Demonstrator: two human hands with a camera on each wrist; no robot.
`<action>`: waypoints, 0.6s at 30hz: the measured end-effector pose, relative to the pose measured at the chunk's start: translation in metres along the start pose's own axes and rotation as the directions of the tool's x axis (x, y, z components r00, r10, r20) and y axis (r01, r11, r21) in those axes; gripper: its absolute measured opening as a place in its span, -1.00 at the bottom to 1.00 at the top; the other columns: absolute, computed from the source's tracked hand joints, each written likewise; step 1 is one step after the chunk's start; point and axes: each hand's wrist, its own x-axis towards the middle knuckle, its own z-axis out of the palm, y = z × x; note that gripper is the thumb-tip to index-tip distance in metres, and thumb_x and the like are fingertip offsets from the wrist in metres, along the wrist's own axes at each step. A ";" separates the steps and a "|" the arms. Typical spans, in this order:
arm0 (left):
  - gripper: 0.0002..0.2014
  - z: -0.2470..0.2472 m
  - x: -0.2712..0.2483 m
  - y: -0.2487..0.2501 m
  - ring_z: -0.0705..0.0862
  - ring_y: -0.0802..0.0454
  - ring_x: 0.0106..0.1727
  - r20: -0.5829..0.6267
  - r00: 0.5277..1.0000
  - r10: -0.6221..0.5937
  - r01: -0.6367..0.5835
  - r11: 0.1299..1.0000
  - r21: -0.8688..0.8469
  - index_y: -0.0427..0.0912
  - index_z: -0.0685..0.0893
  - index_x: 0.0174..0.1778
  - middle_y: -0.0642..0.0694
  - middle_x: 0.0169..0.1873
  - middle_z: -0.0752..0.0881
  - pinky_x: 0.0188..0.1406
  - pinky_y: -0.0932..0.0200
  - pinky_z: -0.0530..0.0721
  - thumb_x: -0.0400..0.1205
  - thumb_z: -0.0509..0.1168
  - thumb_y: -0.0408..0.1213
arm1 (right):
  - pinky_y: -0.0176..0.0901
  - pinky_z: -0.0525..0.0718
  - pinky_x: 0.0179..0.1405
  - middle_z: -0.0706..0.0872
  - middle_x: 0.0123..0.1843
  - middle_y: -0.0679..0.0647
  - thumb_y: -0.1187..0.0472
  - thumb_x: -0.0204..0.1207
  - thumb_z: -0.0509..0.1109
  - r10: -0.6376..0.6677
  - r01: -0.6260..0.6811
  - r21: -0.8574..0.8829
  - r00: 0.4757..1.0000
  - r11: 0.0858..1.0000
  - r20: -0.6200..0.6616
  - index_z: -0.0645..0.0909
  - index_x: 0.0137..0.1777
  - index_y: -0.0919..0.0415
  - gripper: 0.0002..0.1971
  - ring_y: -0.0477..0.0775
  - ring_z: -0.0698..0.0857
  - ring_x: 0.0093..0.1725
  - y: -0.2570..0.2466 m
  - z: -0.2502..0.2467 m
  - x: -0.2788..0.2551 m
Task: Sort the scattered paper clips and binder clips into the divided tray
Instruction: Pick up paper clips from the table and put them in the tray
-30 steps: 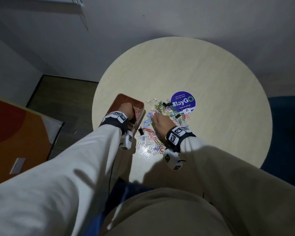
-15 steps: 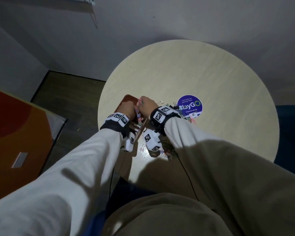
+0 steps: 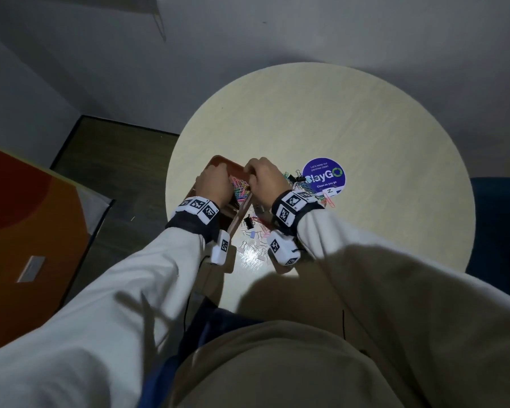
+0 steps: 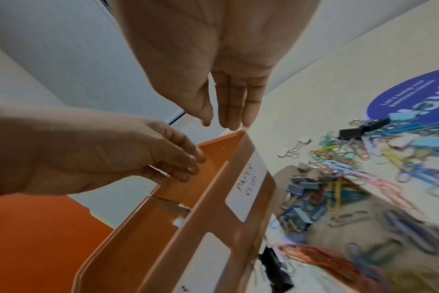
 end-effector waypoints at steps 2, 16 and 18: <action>-0.73 0.004 -0.012 0.012 0.63 -0.31 0.22 -0.090 0.995 0.046 -0.043 0.998 0.038 -0.28 0.60 0.26 -0.31 0.17 0.67 0.19 -0.15 0.55 0.66 0.23 -0.31 | 0.02 0.62 0.02 0.62 0.12 0.24 0.40 0.56 0.22 0.008 -0.009 -0.018 1.000 1.000 -0.021 0.63 0.13 0.25 -0.77 0.23 0.64 0.05 0.015 -0.004 -0.012; -0.62 0.074 -0.064 0.062 0.66 -0.22 0.20 0.193 0.939 0.287 -0.306 0.949 0.078 -0.23 0.55 0.27 -0.23 0.18 0.61 0.18 -0.06 0.61 0.55 0.41 -0.41 | 0.06 0.63 0.00 0.56 0.19 0.25 0.38 0.57 0.22 0.203 -0.164 -0.217 0.963 0.962 0.174 0.56 0.20 0.23 -0.75 0.31 0.63 0.09 0.091 0.017 -0.073; -0.49 0.087 -0.068 0.061 0.67 -0.30 0.16 0.268 0.934 0.239 -0.275 0.955 0.110 -0.24 0.48 0.37 -0.27 0.25 0.53 0.04 -0.10 0.64 0.51 0.46 -0.43 | 0.08 0.62 0.01 0.54 0.23 0.26 0.40 0.56 0.22 0.213 -0.159 -0.240 0.953 0.958 0.215 0.55 0.24 0.23 -0.72 0.33 0.61 0.15 0.097 0.020 -0.077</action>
